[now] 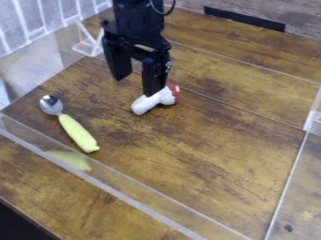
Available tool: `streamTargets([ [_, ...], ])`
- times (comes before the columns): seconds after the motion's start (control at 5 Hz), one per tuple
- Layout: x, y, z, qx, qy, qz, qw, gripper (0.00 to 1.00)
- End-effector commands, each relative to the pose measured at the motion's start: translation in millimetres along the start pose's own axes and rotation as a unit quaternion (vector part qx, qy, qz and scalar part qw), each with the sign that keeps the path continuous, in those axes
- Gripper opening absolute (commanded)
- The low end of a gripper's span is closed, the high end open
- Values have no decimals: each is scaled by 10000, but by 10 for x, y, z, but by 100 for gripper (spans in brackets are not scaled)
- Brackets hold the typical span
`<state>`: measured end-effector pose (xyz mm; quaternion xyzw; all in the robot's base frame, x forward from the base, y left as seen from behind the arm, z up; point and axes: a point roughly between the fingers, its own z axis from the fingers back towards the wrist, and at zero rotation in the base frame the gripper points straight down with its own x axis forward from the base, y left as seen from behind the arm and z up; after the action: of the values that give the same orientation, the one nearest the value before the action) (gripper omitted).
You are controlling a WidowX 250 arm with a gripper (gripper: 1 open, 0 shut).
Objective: Remove the mushroom from the silver pot and put it on the table
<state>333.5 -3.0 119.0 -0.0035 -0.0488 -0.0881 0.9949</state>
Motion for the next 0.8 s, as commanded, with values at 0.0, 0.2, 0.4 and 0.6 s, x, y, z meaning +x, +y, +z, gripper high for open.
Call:
streamTargets([
  [0.0, 97, -60, 92, 25, -280, -252, 9993, 100],
  [0.2, 92, -100, -26, -7, -225, -450, 9987, 100],
  [0.4, 75, -24, 139, 25, -390, -734, 9965, 100],
  [0.6, 39, 76, 252, 67, -511, -978, 9939, 100],
])
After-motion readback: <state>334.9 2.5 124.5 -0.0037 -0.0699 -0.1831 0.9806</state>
